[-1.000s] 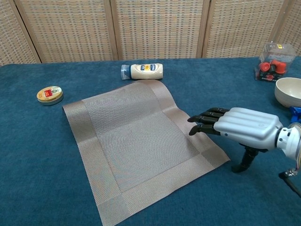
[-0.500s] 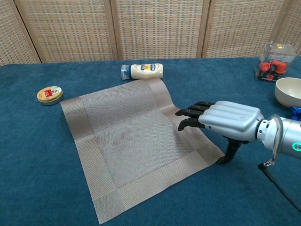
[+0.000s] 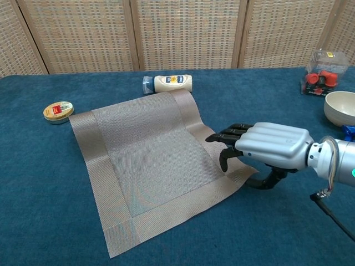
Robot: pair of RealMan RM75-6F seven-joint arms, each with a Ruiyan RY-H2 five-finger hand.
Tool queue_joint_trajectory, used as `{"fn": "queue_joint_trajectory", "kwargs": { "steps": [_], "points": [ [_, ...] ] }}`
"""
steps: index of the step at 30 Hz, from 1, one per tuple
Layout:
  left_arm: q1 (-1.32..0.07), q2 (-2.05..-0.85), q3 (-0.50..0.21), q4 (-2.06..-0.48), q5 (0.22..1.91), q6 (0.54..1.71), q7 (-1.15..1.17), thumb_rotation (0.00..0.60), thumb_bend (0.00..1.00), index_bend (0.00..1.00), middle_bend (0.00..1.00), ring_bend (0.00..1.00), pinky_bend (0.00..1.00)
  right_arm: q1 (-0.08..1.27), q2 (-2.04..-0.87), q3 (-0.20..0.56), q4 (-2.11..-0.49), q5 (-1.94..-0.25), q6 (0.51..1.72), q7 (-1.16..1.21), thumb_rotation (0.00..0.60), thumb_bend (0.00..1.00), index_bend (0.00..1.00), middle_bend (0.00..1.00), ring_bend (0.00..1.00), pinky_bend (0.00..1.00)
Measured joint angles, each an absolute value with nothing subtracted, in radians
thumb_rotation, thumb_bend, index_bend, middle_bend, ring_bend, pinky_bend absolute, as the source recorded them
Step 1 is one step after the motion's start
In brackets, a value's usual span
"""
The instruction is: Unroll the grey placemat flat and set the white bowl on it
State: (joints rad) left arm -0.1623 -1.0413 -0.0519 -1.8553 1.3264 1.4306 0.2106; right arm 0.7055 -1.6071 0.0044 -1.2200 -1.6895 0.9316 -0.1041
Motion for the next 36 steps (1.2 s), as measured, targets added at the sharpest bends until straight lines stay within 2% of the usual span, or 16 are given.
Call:
{"fn": "queue_joint_trajectory", "kwargs": {
  "steps": [3,7,10,25,36],
  "points": [
    [-0.162,-1.041,-0.05,-1.856,1.33,1.428,0.215,0.6,0.0,0.0,0.0,0.0,0.0,0.707,-1.605,-0.002,-1.215,-1.698,0.943,-0.101,0.6,0.57,0.45,0.0,0.0,0.0],
    [-0.162,-1.043,-0.05,-1.857,1.333,1.426,0.22,0.6,0.0,0.0,0.0,0.0,0.0,0.709,-1.605,-0.008,-1.206,-1.705,0.956,-0.085,0.6,0.57,0.6,0.02,0.0,0.0],
    [-0.162,-1.043,-0.05,-1.857,1.333,1.424,0.221,0.6,0.0,0.0,0.0,0.0,0.0,0.71,-1.608,-0.017,-1.196,-1.718,0.971,-0.072,0.6,0.57,0.66,0.02,0.0,0.0],
    [-0.163,-1.044,-0.05,-1.859,1.34,1.411,0.225,0.6,0.0,0.0,0.0,0.0,0.0,0.699,-1.591,-0.099,-1.152,-1.811,1.084,0.033,0.6,0.58,0.69,0.04,0.0,0.0],
    [-0.168,-1.046,-0.052,-1.865,1.332,1.393,0.228,0.6,0.0,0.0,0.0,0.0,0.0,0.615,-1.413,-0.216,-1.098,-1.932,1.299,0.013,0.6,0.55,0.69,0.07,0.0,0.0]
  ]
}}
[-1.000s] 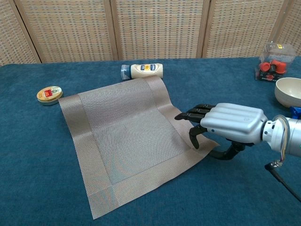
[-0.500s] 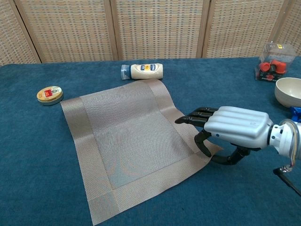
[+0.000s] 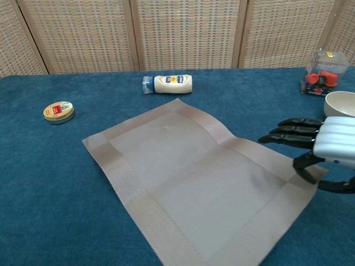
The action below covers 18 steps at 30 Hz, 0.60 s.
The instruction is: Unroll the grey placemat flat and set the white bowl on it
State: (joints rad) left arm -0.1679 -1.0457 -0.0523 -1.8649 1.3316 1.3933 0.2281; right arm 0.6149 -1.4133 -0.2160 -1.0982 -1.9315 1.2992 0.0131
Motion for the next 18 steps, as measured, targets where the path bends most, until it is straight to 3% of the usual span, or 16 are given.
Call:
{"fn": "queue_joint_trajectory", "kwargs": {
  "steps": [7,18],
  "points": [
    [-0.173,-1.052,-0.052,-1.868,1.33,1.384,0.247,0.6,0.0,0.0,0.0,0.0,0.0,0.637,-1.37,-0.198,-0.971,-1.953,1.312,-0.049,0.6,0.55,0.69,0.09,0.0,0.0],
    [-0.183,-1.054,-0.067,-1.851,1.289,1.361,0.243,0.6,0.0,0.0,0.0,0.0,0.0,0.818,-1.423,-0.148,-0.738,-2.035,1.245,-0.186,0.6,0.53,0.7,0.07,0.0,0.0]
  ]
}}
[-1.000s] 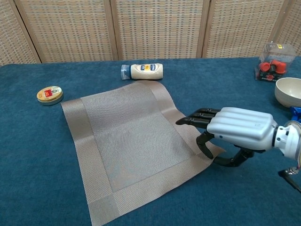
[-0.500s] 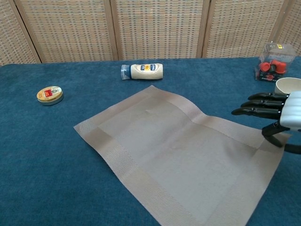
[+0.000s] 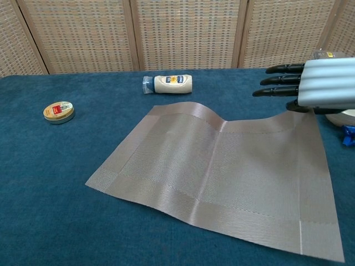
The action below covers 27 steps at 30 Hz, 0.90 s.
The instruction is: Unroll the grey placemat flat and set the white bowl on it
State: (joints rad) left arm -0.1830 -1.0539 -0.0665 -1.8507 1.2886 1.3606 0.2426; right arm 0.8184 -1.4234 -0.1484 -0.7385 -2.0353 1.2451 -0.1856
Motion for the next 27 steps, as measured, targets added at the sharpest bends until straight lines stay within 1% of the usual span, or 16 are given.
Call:
{"fn": "queue_joint_trajectory", "kwargs": {
  "steps": [5,13,14,15,16,17,18,19,20,21,24,27],
  "points": [
    [-0.19,-1.057,-0.072,-1.844,1.271,1.349,0.247,0.6,0.0,0.0,0.0,0.0,0.0,0.892,-1.475,-0.146,-0.635,-2.063,1.212,-0.204,0.6,0.51,0.7,0.07,0.0,0.0],
    [-0.201,-1.07,-0.078,-1.836,1.243,1.332,0.272,0.6,0.0,0.0,0.0,0.0,0.0,0.939,-1.578,-0.142,-0.5,-2.066,1.214,-0.185,0.6,0.47,0.7,0.07,0.0,0.0],
    [-0.203,-1.072,-0.079,-1.836,1.241,1.331,0.276,0.6,0.0,0.0,0.0,0.0,0.0,0.944,-1.595,-0.142,-0.479,-2.064,1.217,-0.179,0.6,0.42,0.67,0.05,0.0,0.0],
    [-0.203,-1.073,-0.079,-1.836,1.24,1.33,0.279,0.6,0.0,0.0,0.0,0.0,0.0,0.948,-1.607,-0.143,-0.463,-2.062,1.22,-0.174,0.6,0.31,0.58,0.03,0.0,0.0],
    [-0.204,-1.074,-0.079,-1.837,1.239,1.33,0.281,0.6,0.0,0.0,0.0,0.0,0.0,0.951,-1.619,-0.143,-0.449,-2.06,1.223,-0.169,0.6,0.17,0.42,0.01,0.0,0.0],
    [-0.205,-1.075,-0.078,-1.837,1.239,1.33,0.283,0.6,0.0,0.0,0.0,0.0,0.0,0.954,-1.634,-0.144,-0.432,-2.057,1.228,-0.164,0.6,0.1,0.29,0.0,0.0,0.0],
    [-0.205,-1.076,-0.078,-1.837,1.239,1.329,0.284,0.6,0.0,0.0,0.0,0.0,0.0,0.956,-1.643,-0.142,-0.422,-2.052,1.233,-0.162,0.6,0.02,0.13,0.0,0.0,0.0],
    [-0.206,-1.076,-0.077,-1.837,1.239,1.329,0.285,0.6,0.0,0.0,0.0,0.0,0.0,0.956,-1.651,-0.139,-0.415,-2.045,1.238,-0.162,0.6,0.0,0.06,0.0,0.0,0.0],
    [-0.206,-1.077,-0.077,-1.836,1.239,1.328,0.284,0.6,0.0,0.0,0.0,0.0,0.0,0.953,-1.658,-0.132,-0.41,-2.032,1.244,-0.162,0.6,0.0,0.01,0.0,0.0,0.0],
    [-0.207,-1.077,-0.077,-1.835,1.24,1.327,0.283,0.6,0.0,0.0,0.0,0.0,0.0,0.949,-1.662,-0.124,-0.409,-2.019,1.249,-0.162,0.6,0.0,0.0,0.0,0.0,0.0],
    [-0.21,-1.079,-0.077,-1.828,1.246,1.323,0.276,0.6,0.0,0.0,0.0,0.0,0.0,0.929,-1.669,-0.095,-0.417,-1.971,1.29,-0.162,0.6,0.0,0.0,0.0,0.0,0.0],
    [-0.213,-1.081,-0.075,-1.819,1.26,1.318,0.265,0.6,0.0,0.0,0.0,0.0,0.0,0.898,-1.659,-0.068,-0.45,-1.937,1.357,-0.154,0.6,0.0,0.0,0.0,0.0,0.0]
  ]
}}
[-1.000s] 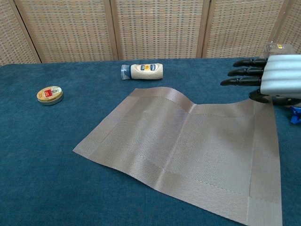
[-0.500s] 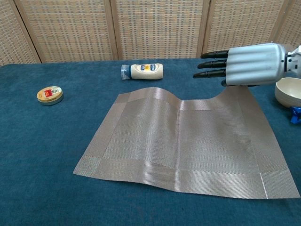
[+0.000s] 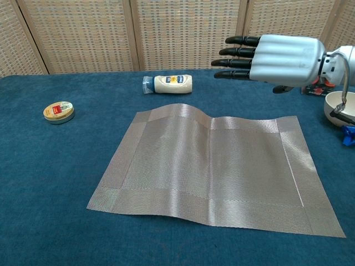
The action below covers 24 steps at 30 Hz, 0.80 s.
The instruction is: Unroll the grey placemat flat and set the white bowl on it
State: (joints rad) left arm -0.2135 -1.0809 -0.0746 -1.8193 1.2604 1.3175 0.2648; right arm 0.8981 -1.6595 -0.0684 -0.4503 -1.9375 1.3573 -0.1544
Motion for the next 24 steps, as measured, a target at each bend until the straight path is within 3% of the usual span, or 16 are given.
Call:
{"fn": "queue_joint_trajectory", "kwargs": {
  "steps": [6,11,20,24],
  "points": [
    [-0.227,-1.102,-0.067,-1.754,1.349,1.313,0.202,0.6,0.0,0.0,0.0,0.0,0.0,0.798,-1.58,-0.028,-0.627,-1.858,1.466,-0.127,0.6,0.0,0.0,0.0,0.0,0.0],
    [-0.264,-1.152,-0.059,-1.626,1.473,1.304,0.128,0.6,0.0,0.0,0.0,0.0,0.0,0.682,-1.467,-0.009,-0.887,-1.76,1.501,-0.124,0.6,0.0,0.0,0.0,0.0,0.0],
    [-0.429,-1.305,-0.025,-1.313,1.729,1.231,0.01,0.6,0.0,0.17,0.0,0.0,0.0,0.425,-1.252,-0.026,-1.388,-1.564,1.539,-0.135,0.6,0.0,0.0,0.0,0.0,0.0],
    [-0.511,-1.401,-0.013,-1.187,1.79,1.199,-0.019,0.6,0.0,0.21,0.0,0.0,0.0,0.316,-1.211,-0.044,-1.496,-1.51,1.571,-0.079,0.6,0.0,0.0,0.0,0.0,0.0]
  ]
}}
